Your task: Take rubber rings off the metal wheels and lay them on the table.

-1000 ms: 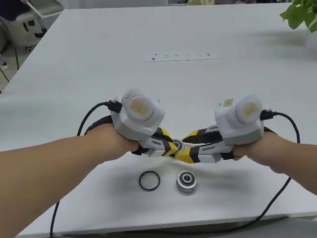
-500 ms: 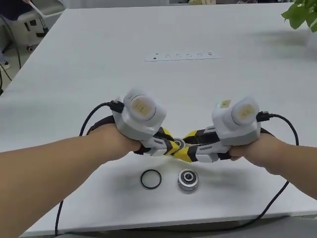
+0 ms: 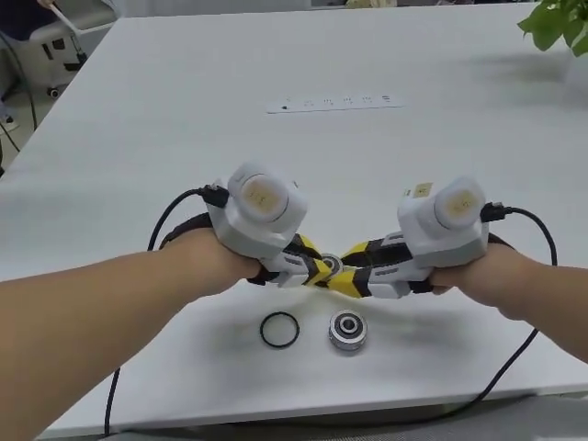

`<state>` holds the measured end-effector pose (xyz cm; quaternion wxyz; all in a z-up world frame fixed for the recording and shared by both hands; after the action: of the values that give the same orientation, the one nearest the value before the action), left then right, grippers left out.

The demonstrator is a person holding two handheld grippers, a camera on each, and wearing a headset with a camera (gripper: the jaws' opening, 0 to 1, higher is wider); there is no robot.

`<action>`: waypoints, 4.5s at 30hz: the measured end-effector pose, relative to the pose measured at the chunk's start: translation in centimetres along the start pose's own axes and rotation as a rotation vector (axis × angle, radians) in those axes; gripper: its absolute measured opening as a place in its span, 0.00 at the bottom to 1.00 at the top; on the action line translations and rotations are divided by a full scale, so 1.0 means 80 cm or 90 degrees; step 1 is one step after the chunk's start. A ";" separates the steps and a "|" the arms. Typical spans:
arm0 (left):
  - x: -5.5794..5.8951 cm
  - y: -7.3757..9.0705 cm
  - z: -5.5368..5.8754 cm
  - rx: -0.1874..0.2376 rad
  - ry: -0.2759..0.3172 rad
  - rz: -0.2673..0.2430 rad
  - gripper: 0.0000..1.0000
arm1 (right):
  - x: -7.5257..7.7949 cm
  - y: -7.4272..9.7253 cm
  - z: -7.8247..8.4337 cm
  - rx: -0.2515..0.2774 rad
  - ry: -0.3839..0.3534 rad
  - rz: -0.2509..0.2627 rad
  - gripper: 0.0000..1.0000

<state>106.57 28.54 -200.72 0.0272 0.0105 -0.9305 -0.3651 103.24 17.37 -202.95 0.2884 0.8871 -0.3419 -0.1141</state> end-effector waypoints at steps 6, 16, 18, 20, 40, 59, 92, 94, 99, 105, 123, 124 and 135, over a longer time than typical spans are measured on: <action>0.001 0.000 0.000 -0.001 0.001 -0.001 0.07 | 0.001 0.002 0.002 -0.006 0.004 -0.001 0.17; 0.001 0.000 0.000 -0.003 0.002 -0.002 0.07 | 0.002 0.005 0.005 -0.012 0.009 0.002 0.11; 0.001 0.000 0.000 -0.003 0.003 -0.003 0.07 | 0.002 0.005 0.005 -0.013 0.009 0.003 0.10; 0.001 0.000 0.000 -0.003 0.004 -0.004 0.07 | 0.002 0.006 0.005 -0.015 0.007 0.003 0.09; 0.002 0.001 0.001 -0.005 0.006 -0.007 0.07 | 0.002 0.008 0.005 -0.025 -0.002 0.020 0.00; 0.003 0.001 0.002 -0.003 0.008 -0.010 0.07 | 0.001 0.015 0.003 -0.023 -0.100 0.024 0.00; 0.006 0.000 0.000 -0.009 0.002 -0.022 0.06 | 0.004 0.016 -0.007 0.011 -0.127 0.036 0.00; 0.006 0.000 0.000 -0.009 0.002 -0.022 0.06 | 0.004 0.016 -0.008 0.009 -0.120 0.036 0.00; 0.006 0.000 0.000 -0.011 0.000 -0.022 0.06 | 0.002 0.015 -0.010 0.009 -0.113 0.033 0.00; 0.006 0.000 0.000 -0.011 0.001 -0.021 0.06 | 0.000 0.012 -0.012 0.009 -0.097 0.029 0.00; 0.007 0.000 0.000 -0.011 0.001 -0.022 0.06 | -0.005 0.009 -0.015 0.014 -0.067 0.024 0.00; 0.007 0.000 0.000 -0.011 0.002 -0.022 0.06 | -0.005 0.009 -0.016 0.014 -0.067 0.023 0.00; 0.008 0.000 0.001 -0.009 0.000 -0.024 0.06 | -0.013 0.008 -0.020 0.036 -0.063 0.018 0.00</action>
<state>105.93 28.57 -200.78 0.0207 0.0278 -0.9274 -0.3724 102.75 18.35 -201.25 0.2474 0.8833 -0.3711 -0.1443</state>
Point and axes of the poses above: the centre of the closed fingertips' face, and the gripper's own axes: y roughly backward along the fingers, x roughly to its right, z roughly out of its underside, the point moved 8 cm from there along y, roughly backward along the fingers, and after that the axes turned 8 degrees about z, right-handed, at the moved point
